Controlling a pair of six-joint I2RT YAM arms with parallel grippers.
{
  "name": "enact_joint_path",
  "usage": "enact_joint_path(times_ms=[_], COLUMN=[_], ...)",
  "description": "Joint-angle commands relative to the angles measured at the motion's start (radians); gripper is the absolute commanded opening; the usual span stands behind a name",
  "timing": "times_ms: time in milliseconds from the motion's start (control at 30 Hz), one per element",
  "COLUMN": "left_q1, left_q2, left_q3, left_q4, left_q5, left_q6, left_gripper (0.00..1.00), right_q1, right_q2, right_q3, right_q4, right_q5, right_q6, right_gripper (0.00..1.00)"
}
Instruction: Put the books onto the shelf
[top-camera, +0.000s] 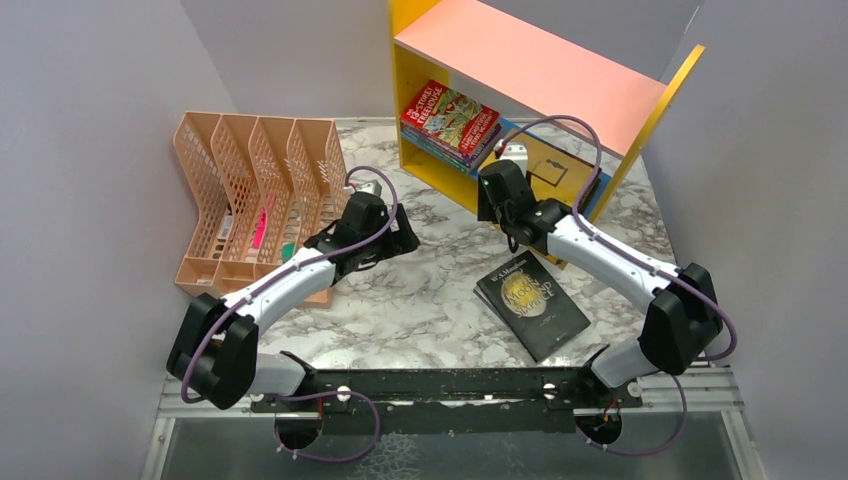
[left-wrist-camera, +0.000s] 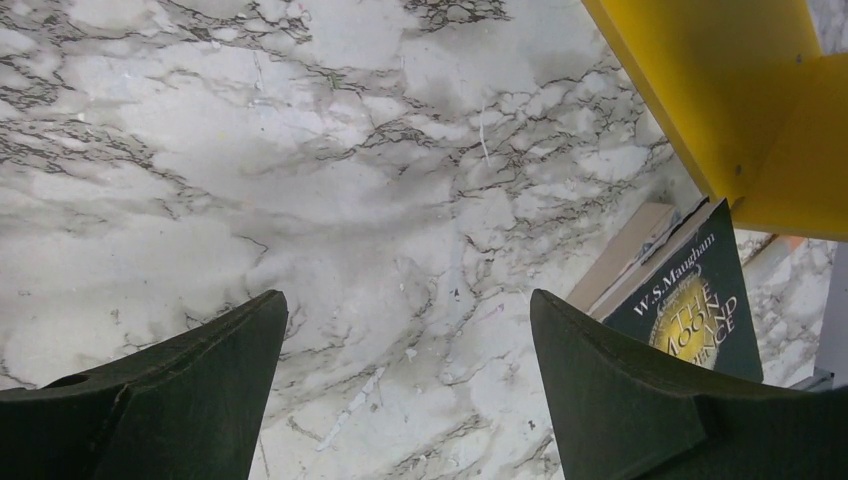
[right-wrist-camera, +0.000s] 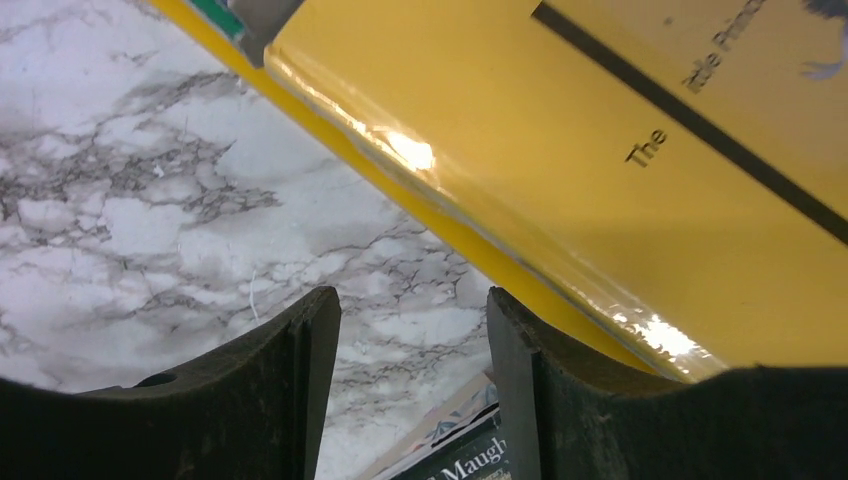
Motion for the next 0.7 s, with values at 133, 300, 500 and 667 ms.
enact_joint_path(times_ms=[133, 300, 500, 667], left_q1=[0.013, 0.014, 0.016, 0.016], left_q2=[0.009, 0.015, 0.017, 0.013], left_q3=[-0.011, -0.02, -0.031, -0.036], left_q4=[0.061, 0.068, 0.07, 0.07], left_q5=[0.057, 0.062, 0.069, 0.072], left_q6=[-0.012, -0.015, -0.021, -0.025], left_gripper=[0.9, 0.9, 0.9, 0.9], right_q1=[0.003, 0.001, 0.001, 0.002], right_q2=[0.012, 0.025, 0.04, 0.041], right_q3=[0.061, 0.069, 0.08, 0.083], right_q4=[0.054, 0.047, 0.037, 0.032], right_q5=[0.162, 0.204, 0.262, 0.284], right_q6=[-0.03, -0.038, -0.042, -0.044], right_gripper=[0.62, 0.62, 0.62, 0.62])
